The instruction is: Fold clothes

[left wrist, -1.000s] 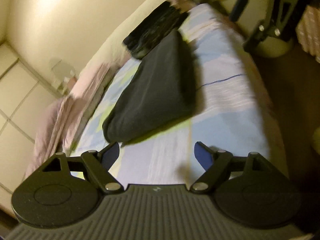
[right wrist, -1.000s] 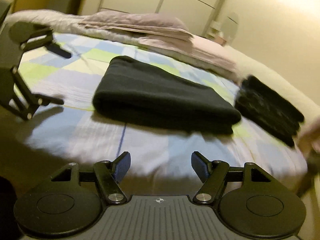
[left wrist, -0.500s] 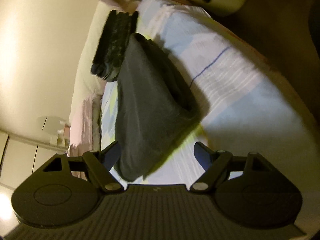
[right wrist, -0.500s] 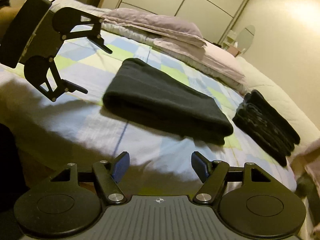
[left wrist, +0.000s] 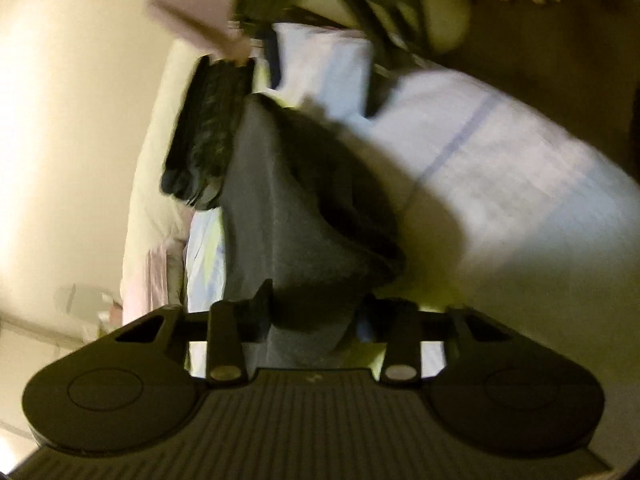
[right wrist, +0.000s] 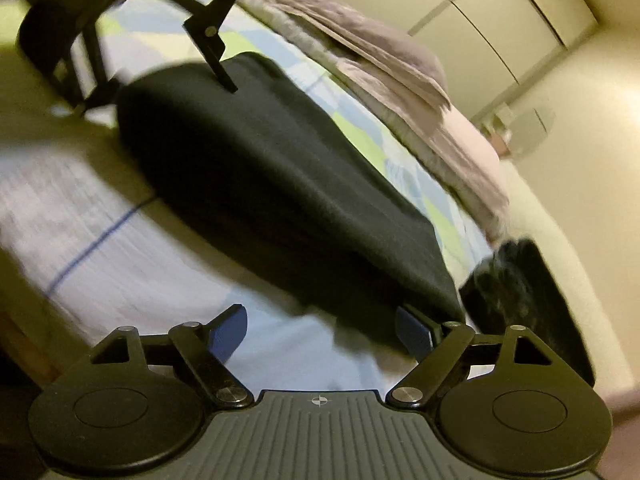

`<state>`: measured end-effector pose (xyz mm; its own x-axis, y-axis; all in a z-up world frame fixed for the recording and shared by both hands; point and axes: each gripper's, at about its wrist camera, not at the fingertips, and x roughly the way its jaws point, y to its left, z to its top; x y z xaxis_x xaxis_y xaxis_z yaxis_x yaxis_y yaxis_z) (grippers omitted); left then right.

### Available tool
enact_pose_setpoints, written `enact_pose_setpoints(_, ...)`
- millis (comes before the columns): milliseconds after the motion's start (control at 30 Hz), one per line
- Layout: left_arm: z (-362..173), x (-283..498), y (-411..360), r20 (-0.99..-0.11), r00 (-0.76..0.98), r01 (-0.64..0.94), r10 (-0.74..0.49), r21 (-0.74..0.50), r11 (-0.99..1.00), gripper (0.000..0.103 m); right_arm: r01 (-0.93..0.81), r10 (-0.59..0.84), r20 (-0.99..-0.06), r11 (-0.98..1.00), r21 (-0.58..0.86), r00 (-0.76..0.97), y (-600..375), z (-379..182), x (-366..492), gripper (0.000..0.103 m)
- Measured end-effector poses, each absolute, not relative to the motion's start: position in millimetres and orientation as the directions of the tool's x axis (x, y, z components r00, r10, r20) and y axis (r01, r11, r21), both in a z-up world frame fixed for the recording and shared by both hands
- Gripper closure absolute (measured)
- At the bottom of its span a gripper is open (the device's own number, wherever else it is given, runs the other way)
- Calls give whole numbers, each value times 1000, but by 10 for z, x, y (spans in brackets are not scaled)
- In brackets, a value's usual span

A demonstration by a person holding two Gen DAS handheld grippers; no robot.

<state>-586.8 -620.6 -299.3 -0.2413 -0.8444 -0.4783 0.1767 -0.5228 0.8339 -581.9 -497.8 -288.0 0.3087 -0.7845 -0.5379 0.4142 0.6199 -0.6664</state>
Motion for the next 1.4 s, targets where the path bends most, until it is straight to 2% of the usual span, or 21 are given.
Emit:
enact_pose_setpoints(167, -2719, -5734, -6344, -494, -273, 353, -826, 747, -563, 75, 298, -801, -480, 585, -755, 358, -5053, -2979, -5724, 19)
enact_pose_setpoints(400, -2684, -5678, -6295, -504, -292, 347, -813, 736, -581, 76, 162, -850, -360, 447, -880, 385, -5257, -3207, -5592, 12)
enact_pose_setpoints(533, -2703, -5659, -6280, -506, -296, 341, -810, 736, -585, 76, 151, -851, -356, 439, -886, 387, -5486, -3211, -5647, 12)
enact_pose_setpoints(700, -2704, -5603, -6297, -504, -304, 330, -809, 740, -585, 76, 229, -871, -361, 446, -865, 332, -5514, -3201, -5852, 12)
enact_pose_setpoints(967, -2770, -5604, -6248, -495, -300, 324, -815, 751, -575, 76, 129, -865, -339, 409, -903, 370, -5864, -3273, -5895, 12)
enact_pose_setpoints(1133, -2716, -5574, -6280, -495, -295, 339, -817, 746, -574, 79, 102, -852, -379, 441, -892, 362, -6194, -3213, -5907, 13)
enact_pose_setpoints(1167, -2691, -5564, -6285, -492, -293, 347, -820, 745, -570, 79, 102, -850, -395, 453, -886, 350, -6222, -3197, -5898, 25)
enact_pose_setpoints(1200, -2662, -5547, -6284, -488, -286, 354, -825, 746, -564, 80, 101, -847, -410, 466, -879, 338, -6245, -3182, -5887, 56)
enact_pose_setpoints(1300, -2571, -5468, -6265, -479, -260, 371, -838, 752, -545, 81, 118, -837, -453, 506, -855, 308, -6274, -3112, -5843, 71)
enact_pose_setpoints(1400, -2497, -5318, -6154, -484, -224, 373, -846, 759, -534, 82, 158, -825, -471, 534, -830, 313, -6168, -2961, -5756, 74)
